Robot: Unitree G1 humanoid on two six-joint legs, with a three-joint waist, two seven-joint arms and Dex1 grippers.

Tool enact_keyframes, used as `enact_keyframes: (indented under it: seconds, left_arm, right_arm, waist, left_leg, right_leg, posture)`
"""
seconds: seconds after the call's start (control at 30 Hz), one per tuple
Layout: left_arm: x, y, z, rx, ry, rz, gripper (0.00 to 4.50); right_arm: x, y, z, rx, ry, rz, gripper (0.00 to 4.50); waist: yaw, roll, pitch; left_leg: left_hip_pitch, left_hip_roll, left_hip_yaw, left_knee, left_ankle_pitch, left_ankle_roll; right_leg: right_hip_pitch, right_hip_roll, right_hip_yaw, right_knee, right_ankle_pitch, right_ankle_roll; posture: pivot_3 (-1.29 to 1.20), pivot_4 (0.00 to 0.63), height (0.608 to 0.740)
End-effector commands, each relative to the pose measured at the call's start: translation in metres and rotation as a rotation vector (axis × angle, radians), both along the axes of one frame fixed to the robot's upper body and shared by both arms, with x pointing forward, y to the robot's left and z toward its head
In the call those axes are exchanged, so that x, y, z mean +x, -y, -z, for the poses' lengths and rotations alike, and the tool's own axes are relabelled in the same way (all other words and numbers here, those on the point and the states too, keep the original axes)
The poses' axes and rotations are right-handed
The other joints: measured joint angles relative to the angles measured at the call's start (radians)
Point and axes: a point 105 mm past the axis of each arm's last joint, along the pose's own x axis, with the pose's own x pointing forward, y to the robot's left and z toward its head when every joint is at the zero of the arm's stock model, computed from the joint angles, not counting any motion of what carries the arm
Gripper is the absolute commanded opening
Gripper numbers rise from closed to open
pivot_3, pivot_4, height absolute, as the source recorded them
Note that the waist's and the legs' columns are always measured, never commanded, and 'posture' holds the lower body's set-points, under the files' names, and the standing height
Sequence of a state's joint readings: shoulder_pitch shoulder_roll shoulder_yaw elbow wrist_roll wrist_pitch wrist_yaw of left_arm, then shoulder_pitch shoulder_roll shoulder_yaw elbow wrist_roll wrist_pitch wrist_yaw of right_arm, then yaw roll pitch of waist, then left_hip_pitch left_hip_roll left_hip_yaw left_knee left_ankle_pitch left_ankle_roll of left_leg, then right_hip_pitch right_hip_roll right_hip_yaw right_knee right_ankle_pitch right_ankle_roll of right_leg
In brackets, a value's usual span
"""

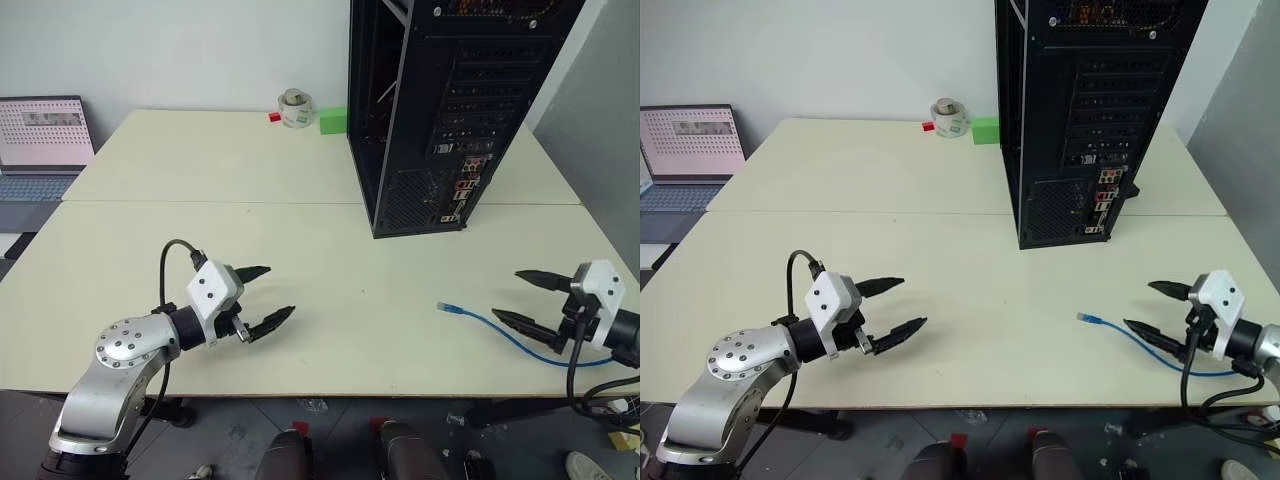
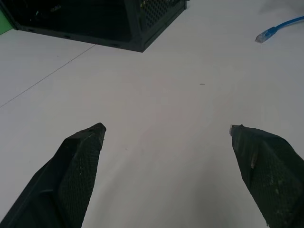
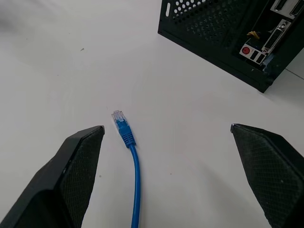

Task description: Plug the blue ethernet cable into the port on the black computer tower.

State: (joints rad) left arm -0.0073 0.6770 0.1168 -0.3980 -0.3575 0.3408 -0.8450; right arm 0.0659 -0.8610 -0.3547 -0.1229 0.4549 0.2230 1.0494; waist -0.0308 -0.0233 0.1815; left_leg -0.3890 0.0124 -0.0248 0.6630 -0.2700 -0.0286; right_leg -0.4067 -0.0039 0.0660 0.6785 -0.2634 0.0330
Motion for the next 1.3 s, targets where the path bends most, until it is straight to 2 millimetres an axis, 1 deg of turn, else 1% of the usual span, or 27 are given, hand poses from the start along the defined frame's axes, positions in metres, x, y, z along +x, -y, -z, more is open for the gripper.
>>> enact_keyframes:
  seconds: [0.03,0.27,0.43,0.53,0.63,0.77,0.87,0.97,1.07,1.27,1.3]
  left_arm:
    - [-0.004,0.008,-0.011,-0.004,0.051,0.049,4.46]
    - [-0.005,0.011,-0.008,0.014,0.032,0.054,4.46]
    - [-0.010,0.018,-0.003,0.041,-0.004,0.088,4.46]
    - [-0.008,0.024,-0.004,0.058,0.005,0.115,4.46]
    - [-0.011,0.041,-0.010,0.050,0.054,0.205,4.46]
    - [-0.018,0.055,-0.016,0.035,0.061,0.286,4.46]
    - [-0.025,0.063,-0.013,0.069,0.041,0.396,4.46]
    - [-0.031,0.070,-0.011,0.089,0.028,0.488,4.46]
    - [-0.026,0.077,-0.011,0.093,0.047,0.520,4.46]
    - [-0.024,0.085,-0.011,0.097,0.060,0.564,4.46]
    - [-0.023,0.086,-0.010,0.100,0.060,0.565,4.49]
  right_arm:
    - [-0.001,0.006,-0.014,-0.014,0.044,0.009,4.50]
    - [-0.002,0.006,-0.009,-0.025,0.023,0.030,4.50]
    - [-0.006,-0.003,-0.008,-0.020,0.014,0.006,4.50]
    - [-0.006,-0.011,-0.008,-0.012,0.012,0.009,4.50]
    - [-0.004,-0.017,0.003,-0.046,-0.051,0.043,4.50]
    - [-0.010,-0.029,0.007,-0.034,-0.080,-0.001,4.50]
    - [-0.008,-0.036,0.017,-0.054,-0.102,-0.026,4.50]
    - [-0.005,-0.039,0.030,-0.078,-0.134,-0.046,4.50]
    - [0.000,-0.041,0.041,-0.106,-0.155,-0.072,4.50]
    - [0.012,-0.035,0.052,-0.102,-0.177,-0.049,4.50]
    - [0.013,-0.032,0.054,-0.105,-0.181,-0.040,4.33]
  waist:
    - [0.000,0.000,0.000]
    - [0.000,0.000,0.000]
    - [-0.001,0.000,0.000]
    - [0.000,0.000,0.000]
    - [0.000,0.000,0.000]
    - [0.000,0.000,0.000]
    - [0.000,0.000,0.000]
    - [-0.001,0.000,0.000]
    - [0.000,0.000,0.000]
    - [0.000,0.000,0.000]
    - [-0.001,0.000,0.000]
  left_leg:
    - [0.000,0.000,0.000,0.000,0.000,0.000]
    - [0.000,0.000,0.000,0.000,0.000,0.000]
    - [0.000,0.000,0.000,0.000,0.000,0.000]
    - [0.000,0.000,0.000,0.000,0.000,0.000]
    - [0.000,0.000,0.000,0.000,0.000,0.000]
    - [0.000,0.000,0.000,0.000,0.000,0.000]
    - [0.000,0.000,0.000,0.000,0.000,0.000]
    - [0.000,0.000,0.000,0.000,0.000,0.000]
    - [0.000,0.000,0.001,0.000,0.000,0.000]
    - [0.000,-0.001,0.001,0.001,0.000,0.000]
    - [0.000,-0.001,0.001,0.001,0.000,0.000]
  right_leg:
    - [0.000,0.000,0.000,0.000,0.000,0.000]
    - [0.000,0.000,0.000,0.000,0.000,0.000]
    - [0.000,0.000,0.000,0.000,0.000,0.000]
    - [0.000,0.000,0.000,0.000,0.000,0.000]
    - [0.000,0.000,0.000,0.000,0.000,0.000]
    - [0.000,0.000,0.000,0.000,0.000,0.000]
    - [0.000,0.000,0.000,0.000,0.000,0.000]
    - [0.000,0.001,0.000,0.000,-0.002,0.004]
    - [0.000,0.001,0.000,0.000,-0.002,0.003]
    - [0.000,0.001,0.000,0.000,0.000,0.000]
    - [0.000,0.001,0.000,0.000,0.000,0.000]
  posture:
    - [0.00,0.150,0.740]
    - [0.00,0.150,0.740]
    - [0.00,0.150,0.740]
    - [0.00,0.150,0.740]
    - [0.00,0.150,0.740]
    - [0.00,0.150,0.740]
    - [0.00,0.150,0.740]
    - [0.00,0.150,0.740]
    - [0.00,0.150,0.740]
    - [0.00,0.150,0.740]
    - [0.00,0.150,0.740]
